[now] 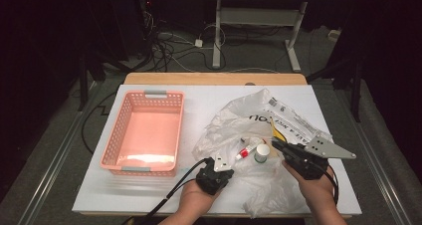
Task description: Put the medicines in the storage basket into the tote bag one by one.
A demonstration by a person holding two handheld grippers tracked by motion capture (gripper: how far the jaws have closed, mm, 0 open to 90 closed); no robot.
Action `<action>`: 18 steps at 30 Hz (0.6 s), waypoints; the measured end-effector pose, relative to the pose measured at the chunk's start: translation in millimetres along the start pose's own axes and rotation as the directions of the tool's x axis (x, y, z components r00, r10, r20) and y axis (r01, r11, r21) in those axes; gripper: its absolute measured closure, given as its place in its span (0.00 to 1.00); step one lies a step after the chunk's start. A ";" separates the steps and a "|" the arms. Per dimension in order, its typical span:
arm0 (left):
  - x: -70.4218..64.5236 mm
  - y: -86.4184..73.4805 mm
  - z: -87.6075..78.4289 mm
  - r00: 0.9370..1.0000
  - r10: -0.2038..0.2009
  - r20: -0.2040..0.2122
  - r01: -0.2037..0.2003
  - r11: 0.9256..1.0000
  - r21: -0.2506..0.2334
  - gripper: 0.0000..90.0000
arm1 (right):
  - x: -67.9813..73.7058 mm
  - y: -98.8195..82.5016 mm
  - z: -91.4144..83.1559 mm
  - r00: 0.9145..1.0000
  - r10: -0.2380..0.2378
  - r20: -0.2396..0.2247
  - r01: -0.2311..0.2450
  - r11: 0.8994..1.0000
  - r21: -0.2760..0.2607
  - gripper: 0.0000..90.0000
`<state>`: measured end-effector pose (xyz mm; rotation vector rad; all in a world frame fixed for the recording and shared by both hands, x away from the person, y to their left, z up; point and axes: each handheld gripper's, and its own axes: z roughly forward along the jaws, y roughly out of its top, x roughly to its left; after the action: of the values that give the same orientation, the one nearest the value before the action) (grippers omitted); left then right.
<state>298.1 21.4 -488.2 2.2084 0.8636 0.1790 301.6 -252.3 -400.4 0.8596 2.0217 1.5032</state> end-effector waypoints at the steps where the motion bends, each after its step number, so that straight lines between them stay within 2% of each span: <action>1: 0.2 -0.1 -0.6 1.000 0.002 -0.001 -0.002 1.000 0.000 0.98 | 0.6 0.1 -0.2 1.000 -0.002 0.001 0.002 1.000 0.000 1.00; 3: 0.8 -0.8 -2.0 1.000 -0.012 -0.003 0.012 1.000 -0.013 0.98 | 1.3 -0.2 0.2 1.000 -0.004 -0.002 0.004 1.000 -0.001 1.00; 4: 1.7 -1.9 -4.0 1.000 -0.019 -0.003 0.019 0.999 -0.037 0.98 | 1.6 -0.4 0.9 1.000 -0.005 -0.003 0.005 1.000 0.001 1.00; 6: 1.6 -5.3 -10.0 1.000 0.013 -0.024 -0.015 0.995 -0.104 0.98 | 1.5 -0.4 2.9 1.000 -0.010 -0.005 0.010 1.000 -0.002 1.00; 7: 1.5 -6.5 -12.0 0.999 0.028 -0.043 -0.033 0.992 -0.121 0.98 | 1.4 -0.3 3.5 1.000 -0.011 -0.004 0.011 1.000 -0.002 1.00; 8: 2.5 -7.3 -13.4 0.999 0.027 -0.045 -0.033 0.990 -0.135 0.98 | 1.2 -0.1 3.8 1.000 -0.011 -0.007 0.011 1.000 -0.003 1.00; 13: 9.9 -10.7 -22.1 0.997 0.015 -0.075 -0.032 0.973 -0.227 0.98 | -0.2 0.5 4.3 1.000 -0.007 -0.011 0.007 1.000 -0.011 1.00; 18: 14.9 -13.7 -30.5 0.997 -0.015 -0.074 -0.009 0.951 -0.309 0.98 | -1.1 -1.4 8.0 1.000 0.004 -0.014 -0.004 1.000 -0.011 1.00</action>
<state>290.9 55.8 -477.8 1.9170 0.8186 0.3730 307.6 -248.1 -404.0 0.8513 2.0207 1.5251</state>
